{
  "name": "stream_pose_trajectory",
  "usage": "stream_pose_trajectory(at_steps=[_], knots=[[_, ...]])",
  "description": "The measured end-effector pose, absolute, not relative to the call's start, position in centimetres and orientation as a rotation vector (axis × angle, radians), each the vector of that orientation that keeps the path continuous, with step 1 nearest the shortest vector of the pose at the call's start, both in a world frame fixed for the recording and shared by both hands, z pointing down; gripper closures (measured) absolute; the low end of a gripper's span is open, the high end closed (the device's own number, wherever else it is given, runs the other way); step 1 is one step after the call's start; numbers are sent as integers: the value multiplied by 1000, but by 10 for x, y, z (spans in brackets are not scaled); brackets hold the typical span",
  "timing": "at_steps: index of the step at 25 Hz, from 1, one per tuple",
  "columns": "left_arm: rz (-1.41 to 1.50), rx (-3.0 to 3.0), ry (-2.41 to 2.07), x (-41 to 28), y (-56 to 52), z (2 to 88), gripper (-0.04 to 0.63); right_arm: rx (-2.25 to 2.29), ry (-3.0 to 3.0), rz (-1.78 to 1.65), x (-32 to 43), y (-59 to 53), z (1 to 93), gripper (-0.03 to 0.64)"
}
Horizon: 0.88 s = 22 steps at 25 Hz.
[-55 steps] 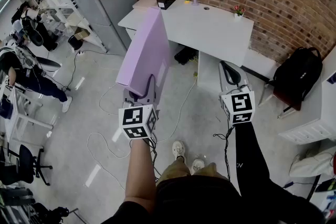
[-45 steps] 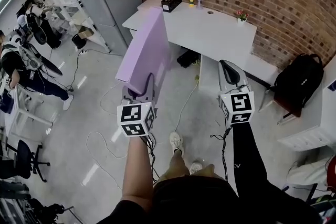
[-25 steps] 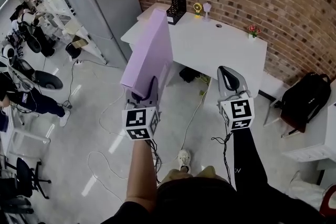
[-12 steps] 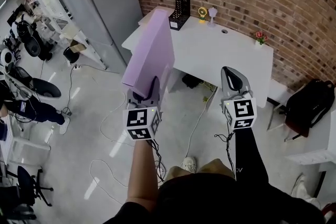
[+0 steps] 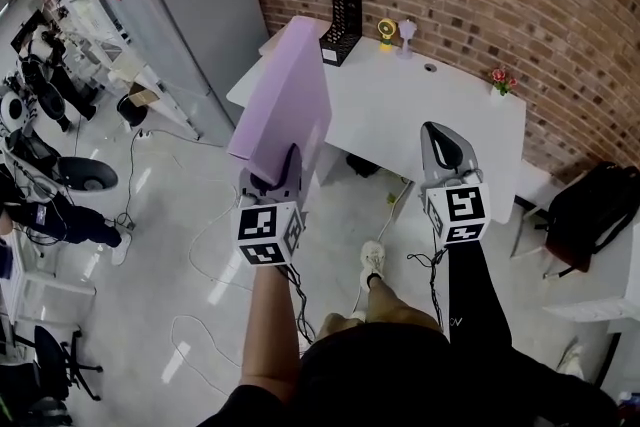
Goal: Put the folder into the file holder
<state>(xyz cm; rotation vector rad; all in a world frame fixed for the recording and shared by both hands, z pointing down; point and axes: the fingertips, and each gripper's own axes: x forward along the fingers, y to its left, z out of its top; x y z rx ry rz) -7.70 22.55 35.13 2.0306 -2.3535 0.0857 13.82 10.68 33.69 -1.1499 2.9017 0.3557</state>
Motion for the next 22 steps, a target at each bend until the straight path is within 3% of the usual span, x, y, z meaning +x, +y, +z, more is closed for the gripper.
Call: stream_pose_trajectory(at_steps=[22], knots=[[82, 1953, -2382, -175, -14, 367, 459, -1038, 2915, 334, 26, -155, 349, 617]])
